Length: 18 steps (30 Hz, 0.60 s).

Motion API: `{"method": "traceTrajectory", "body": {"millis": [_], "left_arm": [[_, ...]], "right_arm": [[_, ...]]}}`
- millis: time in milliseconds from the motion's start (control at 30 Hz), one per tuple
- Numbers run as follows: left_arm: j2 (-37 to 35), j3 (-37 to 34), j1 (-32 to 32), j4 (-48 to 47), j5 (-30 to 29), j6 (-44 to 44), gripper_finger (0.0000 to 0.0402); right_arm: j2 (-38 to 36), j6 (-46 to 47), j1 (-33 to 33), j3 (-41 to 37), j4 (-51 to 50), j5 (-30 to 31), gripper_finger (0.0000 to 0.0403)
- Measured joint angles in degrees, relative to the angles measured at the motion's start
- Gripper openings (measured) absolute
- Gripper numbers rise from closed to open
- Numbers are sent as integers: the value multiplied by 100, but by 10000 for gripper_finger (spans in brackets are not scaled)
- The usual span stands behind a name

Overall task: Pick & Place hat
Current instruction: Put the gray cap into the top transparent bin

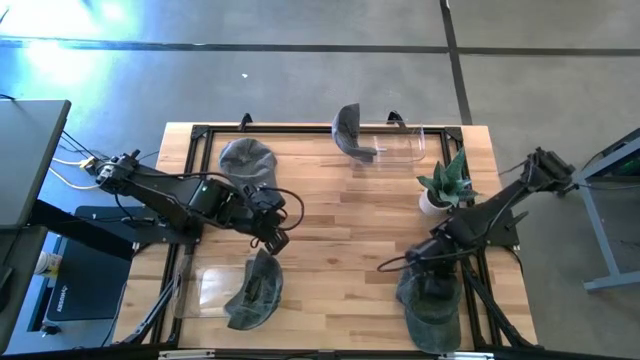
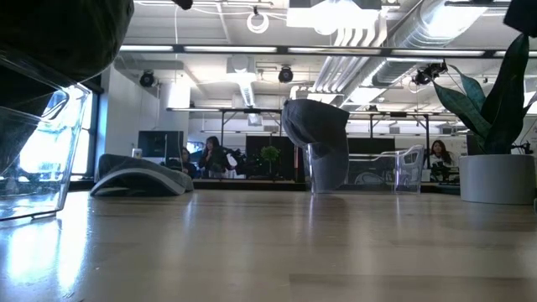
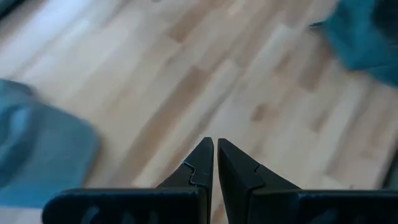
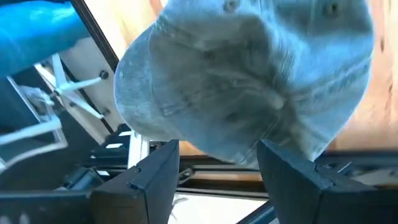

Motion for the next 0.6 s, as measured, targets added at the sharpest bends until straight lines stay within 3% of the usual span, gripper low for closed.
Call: {"method": "traceTrajectory", "body": {"millis": [133,300,500,600], "left_arm": [[0,0,231,-640,-385,0,18],[2,0,1069,-1839,-540,-7,18],[2,0,2490,-2077,-347,711,42],[5,0,3194,-1808,260,1451,76]], "right_arm": [[-121,775,281,0,313,16,211],[-294,1215,342,0,884,355,211],[-457,802,-147,0,1752,1359,211],[-504,231,-613,0,2216,1868,211]]}}
